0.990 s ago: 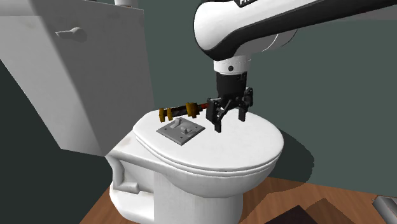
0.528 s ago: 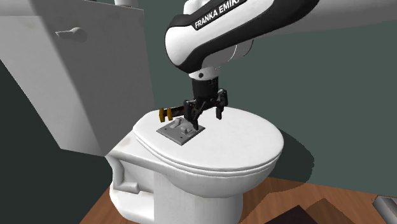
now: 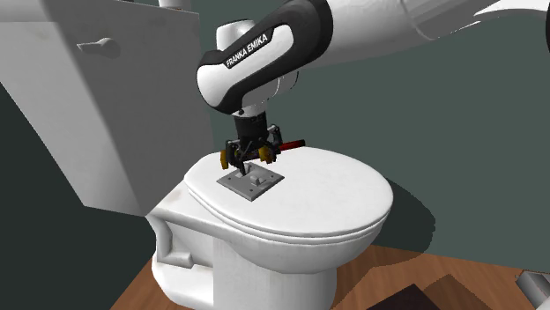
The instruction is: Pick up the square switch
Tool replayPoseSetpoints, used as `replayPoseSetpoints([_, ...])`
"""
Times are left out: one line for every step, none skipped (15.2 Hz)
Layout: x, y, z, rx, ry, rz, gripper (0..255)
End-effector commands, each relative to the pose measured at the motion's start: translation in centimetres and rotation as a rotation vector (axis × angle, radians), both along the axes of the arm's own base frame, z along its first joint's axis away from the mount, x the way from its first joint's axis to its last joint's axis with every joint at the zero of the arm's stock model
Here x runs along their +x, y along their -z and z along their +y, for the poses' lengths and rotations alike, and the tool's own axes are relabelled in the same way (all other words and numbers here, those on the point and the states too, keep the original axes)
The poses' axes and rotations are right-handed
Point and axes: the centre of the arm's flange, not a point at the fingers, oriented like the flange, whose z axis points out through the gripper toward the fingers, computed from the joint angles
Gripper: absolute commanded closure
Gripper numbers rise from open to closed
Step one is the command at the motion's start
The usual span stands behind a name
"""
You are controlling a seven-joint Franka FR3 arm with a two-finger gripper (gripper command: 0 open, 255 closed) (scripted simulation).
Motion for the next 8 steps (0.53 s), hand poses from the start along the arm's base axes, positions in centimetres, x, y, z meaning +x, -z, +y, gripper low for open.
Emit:
replayPoseSetpoints([0.8,0.8,0.3,-0.003,0.001,-0.005,0])
replayPoseSetpoints([0.8,1.4,0.3,-0.003,0.001,-0.005,0])
replayPoseSetpoints([0.8,1.9,0.3,-0.003,0.001,-0.005,0])
replayPoseSetpoints([0.8,2.4,0.3,-0.003,0.001,-0.005,0])
replayPoseSetpoints([0.8,3.0,0.3,-0.003,0.001,-0.005,0])
replayPoseSetpoints([0.8,3.5,0.3,-0.003,0.001,-0.005,0])
replayPoseSetpoints([0.8,4.0,0.3,-0.003,0.001,-0.005,0])
replayPoseSetpoints([0.8,4.3,0.3,-0.003,0.001,-0.005,0])
